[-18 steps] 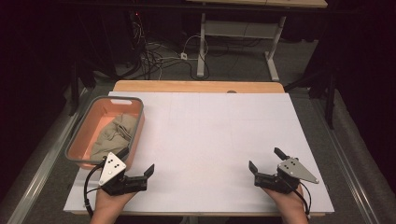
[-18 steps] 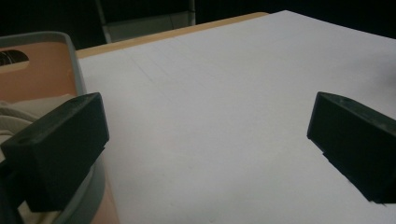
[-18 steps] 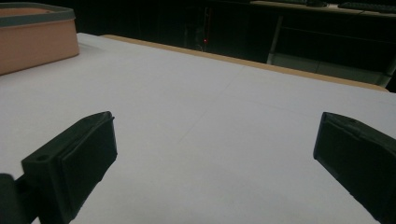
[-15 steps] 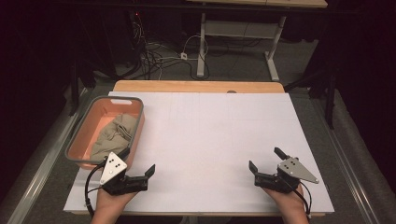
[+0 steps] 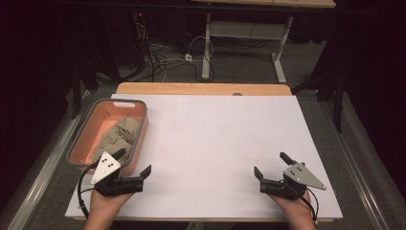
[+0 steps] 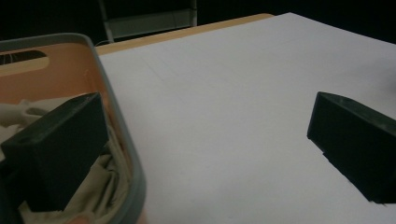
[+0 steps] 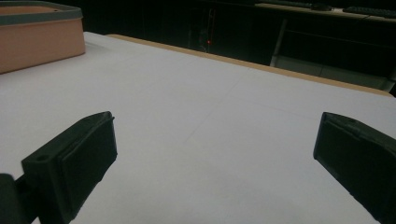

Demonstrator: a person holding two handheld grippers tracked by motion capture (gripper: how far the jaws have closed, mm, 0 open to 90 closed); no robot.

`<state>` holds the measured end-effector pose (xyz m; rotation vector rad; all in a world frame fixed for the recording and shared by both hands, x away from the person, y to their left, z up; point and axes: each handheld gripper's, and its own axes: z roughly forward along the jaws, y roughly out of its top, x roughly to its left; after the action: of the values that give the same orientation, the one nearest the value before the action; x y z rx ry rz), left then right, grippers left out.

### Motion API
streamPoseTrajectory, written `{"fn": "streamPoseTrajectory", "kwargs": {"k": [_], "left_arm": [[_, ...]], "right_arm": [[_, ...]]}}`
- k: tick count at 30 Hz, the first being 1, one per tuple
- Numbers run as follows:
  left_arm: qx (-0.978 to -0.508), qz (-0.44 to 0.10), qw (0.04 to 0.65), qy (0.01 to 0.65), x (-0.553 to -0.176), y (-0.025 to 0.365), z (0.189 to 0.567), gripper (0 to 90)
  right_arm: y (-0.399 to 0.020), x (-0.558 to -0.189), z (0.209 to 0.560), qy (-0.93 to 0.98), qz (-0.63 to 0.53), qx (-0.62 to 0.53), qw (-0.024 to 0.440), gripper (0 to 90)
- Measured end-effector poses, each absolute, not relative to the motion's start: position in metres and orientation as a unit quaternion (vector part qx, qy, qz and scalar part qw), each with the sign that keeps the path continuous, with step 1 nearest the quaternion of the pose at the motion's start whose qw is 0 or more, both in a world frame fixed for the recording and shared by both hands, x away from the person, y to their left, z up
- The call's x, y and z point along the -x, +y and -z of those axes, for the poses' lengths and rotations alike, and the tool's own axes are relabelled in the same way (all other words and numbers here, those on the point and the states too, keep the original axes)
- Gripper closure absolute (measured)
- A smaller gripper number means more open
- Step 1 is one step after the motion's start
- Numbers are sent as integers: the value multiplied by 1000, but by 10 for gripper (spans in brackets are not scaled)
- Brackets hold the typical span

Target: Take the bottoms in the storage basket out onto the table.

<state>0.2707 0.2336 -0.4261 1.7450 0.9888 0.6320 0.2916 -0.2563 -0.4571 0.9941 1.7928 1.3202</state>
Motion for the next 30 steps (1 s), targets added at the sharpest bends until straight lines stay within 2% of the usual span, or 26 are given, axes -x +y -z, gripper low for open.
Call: {"fn": "streamPoseTrajectory", "kwargs": {"k": [21,30], "left_arm": [[-677,-312,466,477,-261,323,417,0],[-669,-315,458,493,-261,336,419,0]], "right_arm": [[-256,-293,458,690,-506,-388,342,0],[-256,-292,459,691,-505,-390,341,0]]}}
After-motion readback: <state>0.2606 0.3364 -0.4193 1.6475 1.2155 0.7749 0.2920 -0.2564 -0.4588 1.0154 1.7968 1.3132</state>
